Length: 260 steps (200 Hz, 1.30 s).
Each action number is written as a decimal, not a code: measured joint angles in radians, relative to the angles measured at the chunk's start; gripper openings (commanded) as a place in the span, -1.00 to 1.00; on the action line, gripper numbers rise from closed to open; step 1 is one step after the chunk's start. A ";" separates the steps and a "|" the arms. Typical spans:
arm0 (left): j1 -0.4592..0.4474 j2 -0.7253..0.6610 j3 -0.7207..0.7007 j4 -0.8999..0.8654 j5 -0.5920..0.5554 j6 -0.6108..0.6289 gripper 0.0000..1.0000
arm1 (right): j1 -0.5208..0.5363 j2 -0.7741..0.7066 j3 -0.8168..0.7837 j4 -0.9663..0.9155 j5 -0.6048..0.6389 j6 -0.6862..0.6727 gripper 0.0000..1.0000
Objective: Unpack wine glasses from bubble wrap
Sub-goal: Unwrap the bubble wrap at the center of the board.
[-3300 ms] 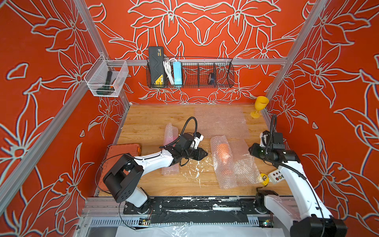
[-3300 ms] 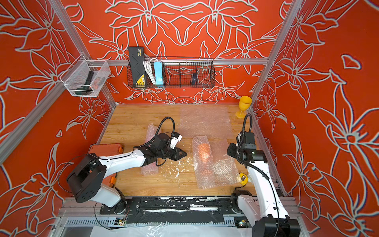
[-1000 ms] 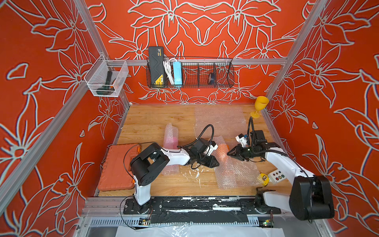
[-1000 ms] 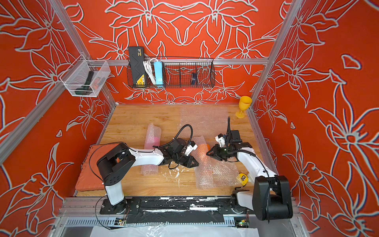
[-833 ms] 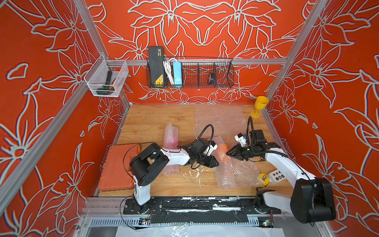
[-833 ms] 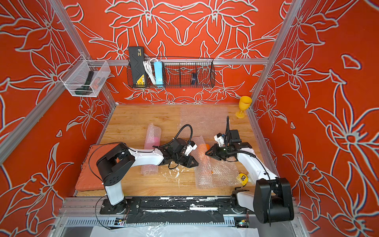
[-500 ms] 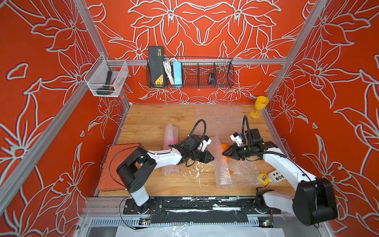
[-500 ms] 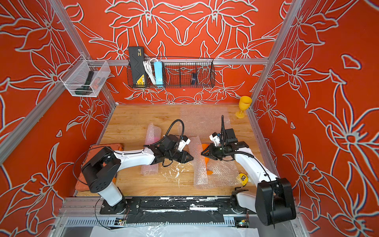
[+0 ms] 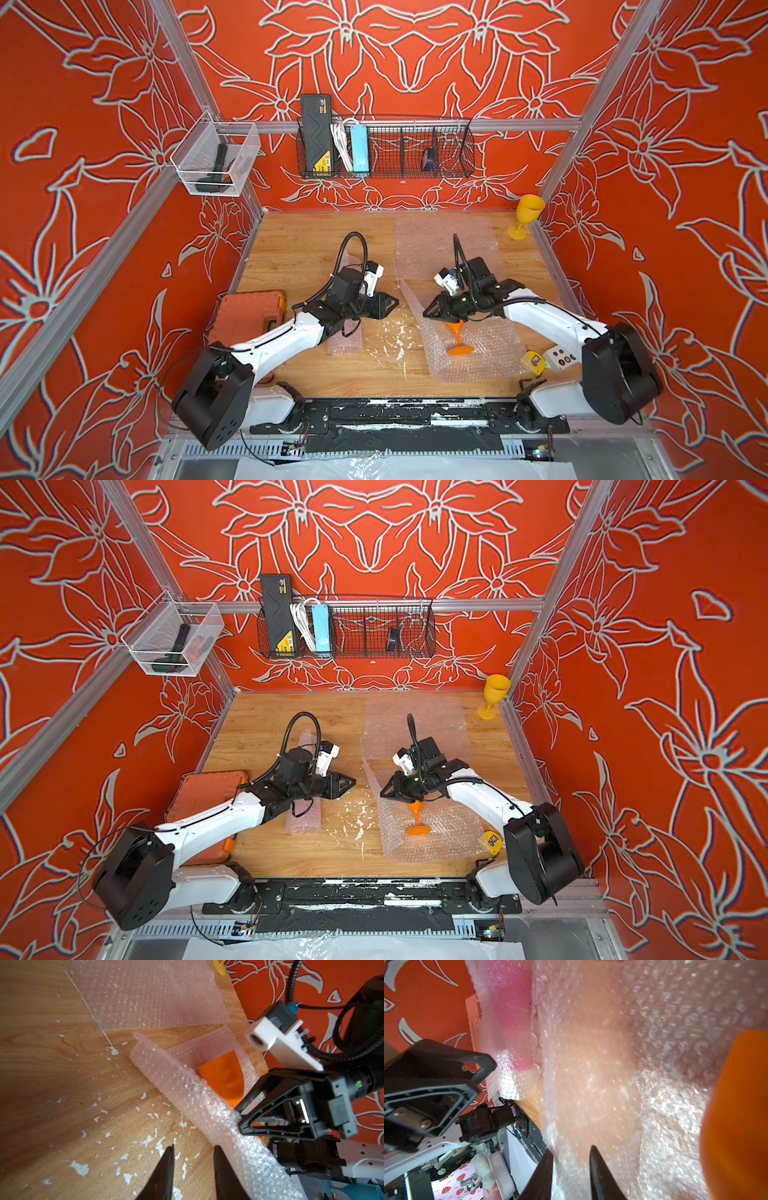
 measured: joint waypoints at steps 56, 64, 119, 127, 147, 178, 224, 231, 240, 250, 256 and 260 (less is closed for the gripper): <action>0.005 -0.055 0.000 -0.029 -0.007 0.002 -0.36 | 0.097 0.071 0.058 0.040 0.029 0.020 -0.17; 0.005 -0.055 0.000 -0.029 -0.006 0.002 -0.36 | 0.098 0.071 0.059 0.039 0.031 0.020 -0.16; 0.005 -0.028 0.000 -0.012 0.040 -0.014 -0.36 | 0.098 0.063 0.061 0.017 0.060 0.007 -0.10; 0.005 -0.021 0.000 -0.007 0.047 -0.016 -0.36 | 0.098 0.061 0.061 0.013 0.068 0.004 -0.10; 0.005 0.005 0.001 0.007 0.064 -0.021 -0.36 | 0.095 0.037 0.062 -0.013 0.109 -0.009 -0.11; -0.001 0.078 0.005 0.022 0.095 -0.031 -0.36 | 0.059 -0.037 0.110 -0.102 0.195 -0.058 -0.04; -0.050 0.173 0.008 0.053 0.127 -0.039 -0.36 | -0.034 -0.142 0.128 -0.169 0.293 -0.123 0.02; -0.055 0.183 0.008 0.063 0.132 -0.040 -0.36 | -0.051 -0.153 0.128 -0.179 0.302 -0.130 0.04; -0.061 0.201 0.009 0.074 0.141 -0.039 -0.37 | -0.076 -0.172 0.123 -0.187 0.316 -0.136 0.09; -0.067 0.225 0.016 0.074 0.147 -0.039 -0.37 | -0.101 -0.196 0.114 -0.195 0.327 -0.146 0.17; -0.069 0.241 0.022 0.072 0.149 -0.037 -0.37 | -0.119 -0.214 0.108 -0.203 0.338 -0.153 0.23; -0.072 0.253 0.027 0.071 0.149 -0.035 -0.36 | -0.130 -0.226 0.104 -0.210 0.342 -0.154 0.26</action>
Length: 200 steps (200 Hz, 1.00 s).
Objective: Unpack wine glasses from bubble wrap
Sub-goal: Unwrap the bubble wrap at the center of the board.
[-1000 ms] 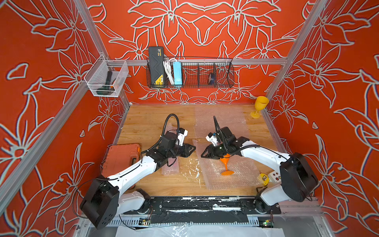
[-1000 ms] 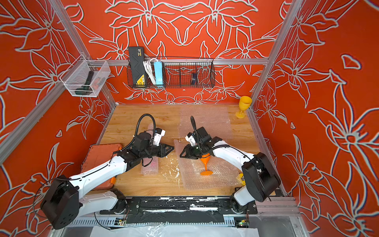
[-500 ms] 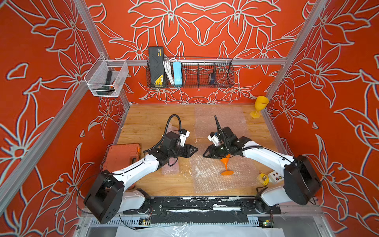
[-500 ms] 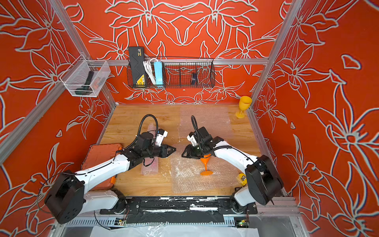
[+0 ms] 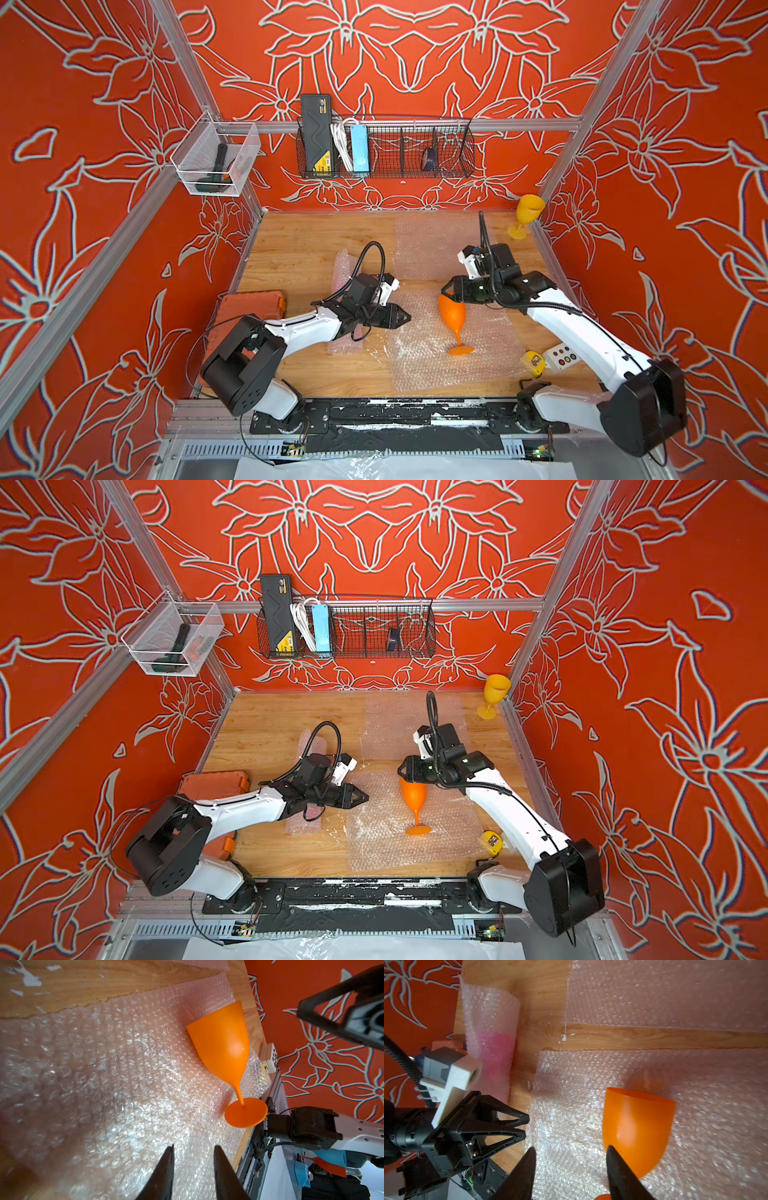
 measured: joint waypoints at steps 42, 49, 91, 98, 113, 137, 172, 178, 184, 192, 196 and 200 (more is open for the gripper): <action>-0.029 0.078 0.055 -0.006 0.009 0.023 -0.37 | -0.072 -0.081 -0.010 -0.073 0.078 -0.066 0.57; -0.030 0.085 0.056 -0.006 0.011 0.026 -0.36 | -0.076 -0.085 -0.010 -0.084 0.092 -0.079 0.58; -0.033 0.118 0.054 -0.008 0.010 0.030 -0.36 | -0.104 -0.087 -0.014 -0.132 0.153 -0.114 0.62; -0.034 0.118 0.054 -0.010 0.010 0.030 -0.36 | -0.110 -0.087 -0.016 -0.135 0.159 -0.117 0.63; -0.034 0.120 0.053 -0.010 0.011 0.032 -0.36 | -0.121 -0.084 -0.017 -0.144 0.166 -0.123 0.63; -0.034 0.126 0.053 -0.011 0.010 0.039 -0.36 | -0.133 -0.062 -0.018 -0.154 0.166 -0.135 0.64; -0.034 0.141 0.053 -0.015 0.010 0.050 -0.35 | -0.145 -0.012 -0.027 -0.157 0.160 -0.145 0.67; -0.034 0.143 0.053 -0.016 0.010 0.050 -0.35 | -0.146 -0.004 -0.028 -0.158 0.155 -0.148 0.69; -0.034 0.147 0.054 -0.016 0.010 0.051 -0.35 | -0.147 0.004 -0.028 -0.159 0.151 -0.151 0.69; -0.034 0.152 0.054 -0.017 0.010 0.051 -0.35 | -0.148 0.012 -0.028 -0.162 0.146 -0.155 0.71; -0.034 0.155 0.055 -0.017 0.010 0.051 -0.35 | -0.148 0.016 -0.028 -0.163 0.144 -0.158 0.71; -0.034 0.157 0.055 -0.018 0.010 0.051 -0.35 | -0.148 0.017 -0.028 -0.164 0.142 -0.158 0.72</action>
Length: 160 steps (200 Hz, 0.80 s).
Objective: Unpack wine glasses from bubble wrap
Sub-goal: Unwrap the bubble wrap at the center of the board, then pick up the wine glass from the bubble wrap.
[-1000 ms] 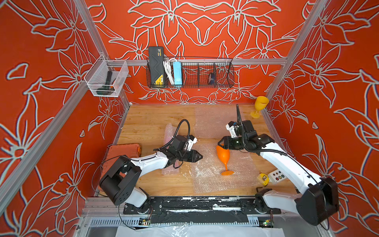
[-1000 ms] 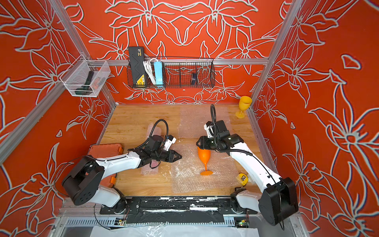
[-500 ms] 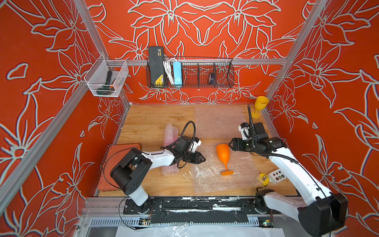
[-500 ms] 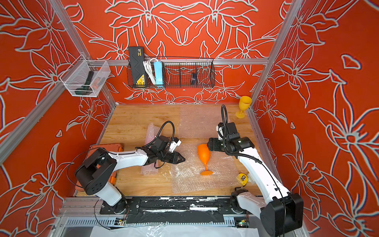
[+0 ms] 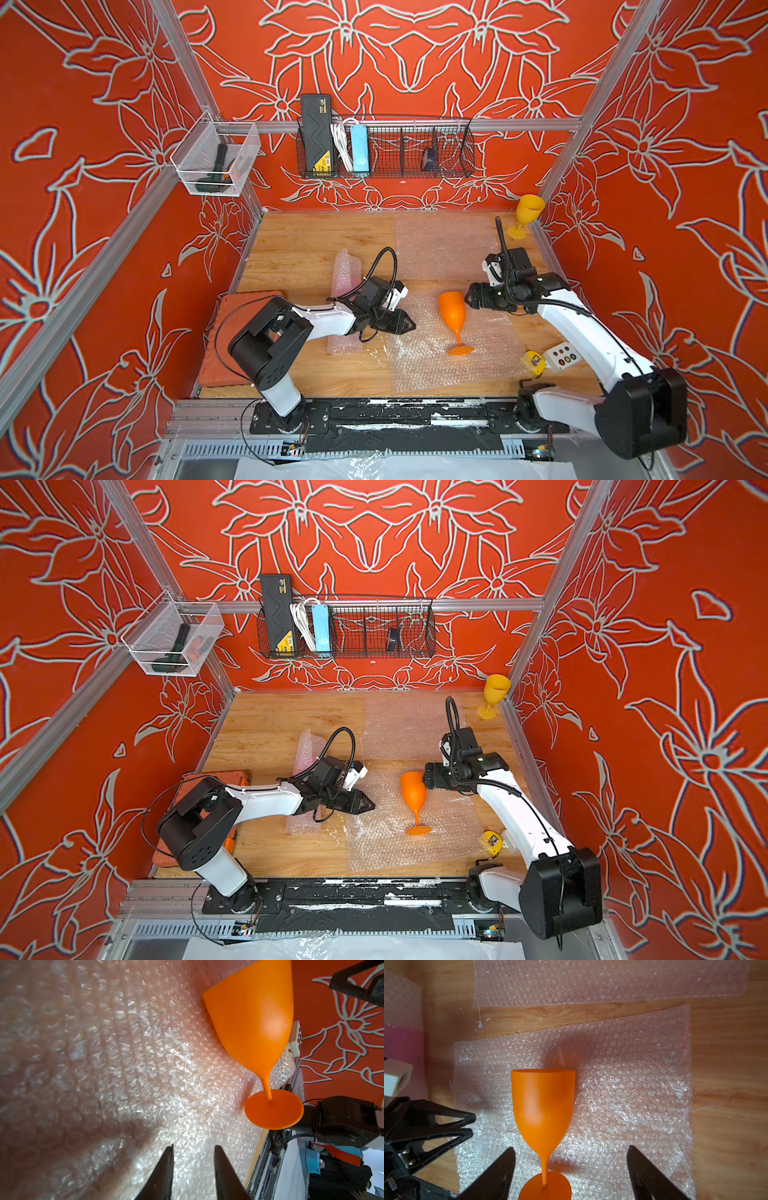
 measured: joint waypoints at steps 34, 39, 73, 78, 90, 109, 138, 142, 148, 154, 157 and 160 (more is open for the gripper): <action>0.000 0.009 0.001 -0.012 -0.003 0.000 -0.35 | 0.000 0.004 -0.011 -0.006 -0.001 -0.014 0.80; 0.000 0.010 0.001 -0.012 -0.004 0.000 -0.35 | 0.000 0.005 -0.013 -0.009 -0.001 -0.018 0.82; -0.001 0.028 0.010 -0.012 -0.005 0.000 -0.35 | 0.000 0.056 -0.013 -0.014 -0.027 -0.033 0.96; -0.001 0.032 0.011 -0.012 -0.005 0.000 -0.35 | -0.001 0.066 -0.013 -0.014 -0.036 -0.035 0.96; -0.001 0.043 0.013 -0.012 -0.005 0.000 -0.35 | -0.001 0.089 -0.013 -0.013 -0.057 -0.037 0.96; -0.002 0.049 0.013 -0.013 -0.004 -0.001 -0.35 | -0.001 0.118 -0.013 -0.011 -0.084 -0.037 0.96; -0.002 0.049 0.013 -0.013 -0.004 -0.001 -0.35 | -0.001 0.154 -0.013 0.006 -0.130 -0.037 0.97; -0.002 0.049 0.013 -0.013 -0.004 0.000 -0.35 | -0.001 0.159 -0.013 0.009 -0.138 -0.037 0.97; -0.002 0.050 0.013 -0.013 -0.004 0.000 -0.35 | -0.001 0.169 -0.011 0.014 -0.151 -0.036 0.97; -0.002 0.051 0.013 -0.013 -0.005 0.000 -0.35 | -0.001 0.179 -0.010 0.017 -0.159 -0.037 0.97; -0.002 0.051 0.013 -0.013 -0.005 0.000 -0.35 | -0.001 0.185 -0.008 0.019 -0.165 -0.036 0.97; -0.002 0.051 0.013 -0.013 -0.005 0.000 -0.35 | -0.001 0.190 -0.007 0.021 -0.169 -0.037 0.97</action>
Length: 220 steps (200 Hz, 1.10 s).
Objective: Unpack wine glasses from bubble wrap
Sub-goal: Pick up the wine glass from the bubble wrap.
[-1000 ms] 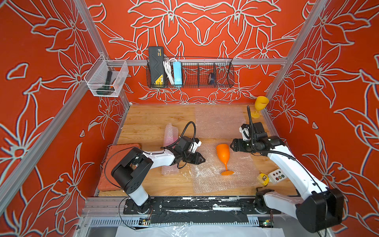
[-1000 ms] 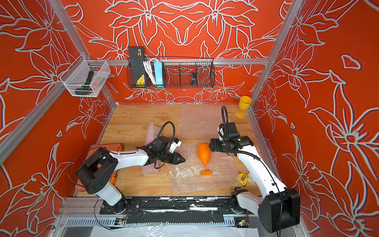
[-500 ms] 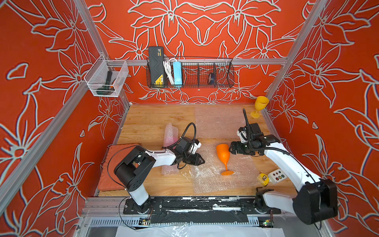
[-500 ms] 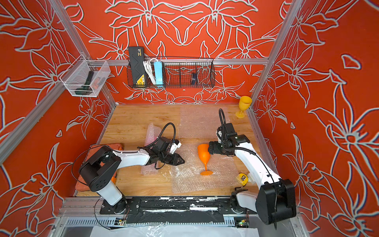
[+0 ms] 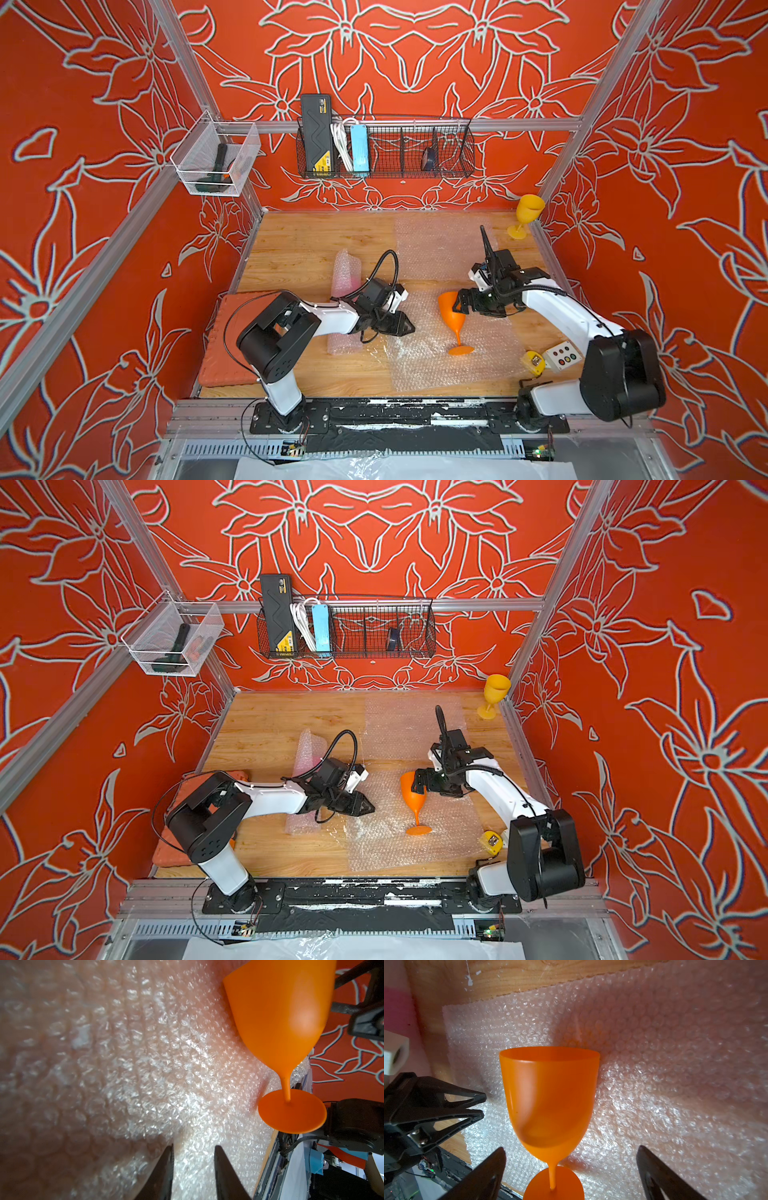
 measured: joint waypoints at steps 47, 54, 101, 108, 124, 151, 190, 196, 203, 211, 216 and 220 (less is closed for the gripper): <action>0.000 0.002 0.000 0.001 0.000 0.000 -0.35 | 0.000 0.054 0.021 0.019 -0.045 0.000 0.97; 0.000 0.004 0.000 0.001 0.000 0.000 -0.35 | 0.000 0.062 0.028 0.021 -0.051 0.000 0.97; 0.000 0.016 0.000 0.001 0.000 0.000 -0.35 | 0.002 0.119 0.060 0.045 -0.077 -0.001 0.97; 0.000 0.017 0.000 0.001 0.000 0.000 -0.35 | 0.005 0.127 0.060 0.047 -0.080 -0.001 0.97; 0.000 0.017 0.000 0.001 0.000 0.000 -0.35 | 0.010 0.145 0.060 0.049 -0.087 -0.001 0.96; 0.000 0.017 0.000 0.001 0.000 0.000 -0.35 | 0.024 0.174 0.075 0.048 -0.087 -0.004 0.97; 0.000 0.021 0.006 0.000 0.001 0.001 -0.35 | 0.063 0.207 0.121 0.048 -0.071 -0.016 0.95; 0.000 0.021 0.007 0.000 0.001 0.000 -0.35 | 0.066 0.211 0.124 0.049 -0.066 -0.018 0.95; 0.000 0.021 0.008 0.000 0.001 0.000 -0.35 | 0.071 0.216 0.127 0.049 -0.061 -0.019 0.95; 0.000 0.021 0.008 0.000 0.001 0.000 -0.35 | 0.074 0.222 0.128 0.048 -0.053 -0.021 0.94; 0.000 0.021 0.008 0.000 0.001 0.000 -0.35 | 0.076 0.227 0.128 0.048 -0.048 -0.022 0.94; 0.000 0.021 0.008 0.000 0.001 0.000 -0.35 | 0.077 0.231 0.129 0.048 -0.046 -0.023 0.93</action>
